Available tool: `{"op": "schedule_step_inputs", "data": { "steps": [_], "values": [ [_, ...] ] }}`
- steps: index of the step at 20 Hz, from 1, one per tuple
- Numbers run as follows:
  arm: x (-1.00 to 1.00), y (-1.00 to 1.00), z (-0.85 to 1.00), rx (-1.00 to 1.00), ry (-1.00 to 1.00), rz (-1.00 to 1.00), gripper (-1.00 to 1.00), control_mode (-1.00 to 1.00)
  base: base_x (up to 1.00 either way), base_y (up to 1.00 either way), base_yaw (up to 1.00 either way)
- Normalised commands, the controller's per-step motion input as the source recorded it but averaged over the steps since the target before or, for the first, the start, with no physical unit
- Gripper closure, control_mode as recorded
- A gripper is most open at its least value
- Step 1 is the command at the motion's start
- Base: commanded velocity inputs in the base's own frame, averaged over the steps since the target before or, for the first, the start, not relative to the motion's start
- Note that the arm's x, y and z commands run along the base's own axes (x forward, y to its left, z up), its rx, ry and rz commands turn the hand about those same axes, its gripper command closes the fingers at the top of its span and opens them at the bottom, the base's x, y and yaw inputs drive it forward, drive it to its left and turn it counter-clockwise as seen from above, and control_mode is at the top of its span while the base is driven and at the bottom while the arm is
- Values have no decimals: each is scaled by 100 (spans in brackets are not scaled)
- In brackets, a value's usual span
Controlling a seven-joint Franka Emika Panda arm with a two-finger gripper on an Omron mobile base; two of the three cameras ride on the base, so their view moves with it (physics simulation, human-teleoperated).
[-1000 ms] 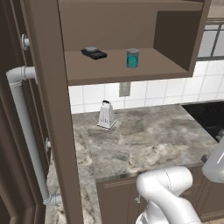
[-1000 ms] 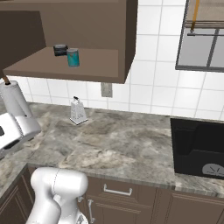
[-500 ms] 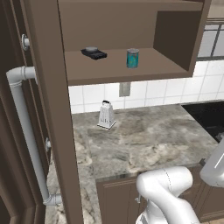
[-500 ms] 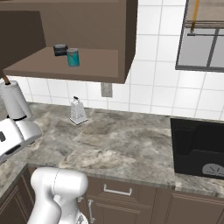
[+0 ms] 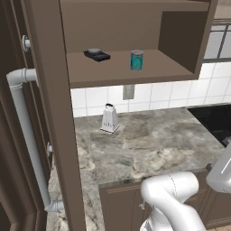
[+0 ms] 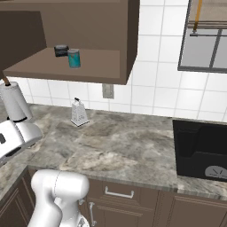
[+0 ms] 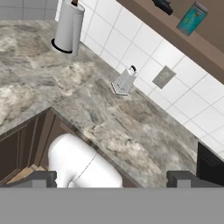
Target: Pick the canned food and jam from the counter and place them in the cabinets closest to them.
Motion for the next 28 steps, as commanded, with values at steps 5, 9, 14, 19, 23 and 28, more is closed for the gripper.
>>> {"op": "schedule_step_inputs", "data": {
  "steps": [5,9,14,19,23,28],
  "values": [
    [0,0,0,0,0,0,-100,100,-1,0,0],
    [0,0,0,0,0,0,-100,100,-29,0,0],
    [0,0,0,0,0,0,-100,100,-38,-2,0],
    [0,0,0,0,0,0,-100,100,-31,-1,0],
    [0,0,0,0,0,0,-100,100,-22,0,0],
    [0,0,0,0,0,0,-100,100,0,0,0]
  ]
}}
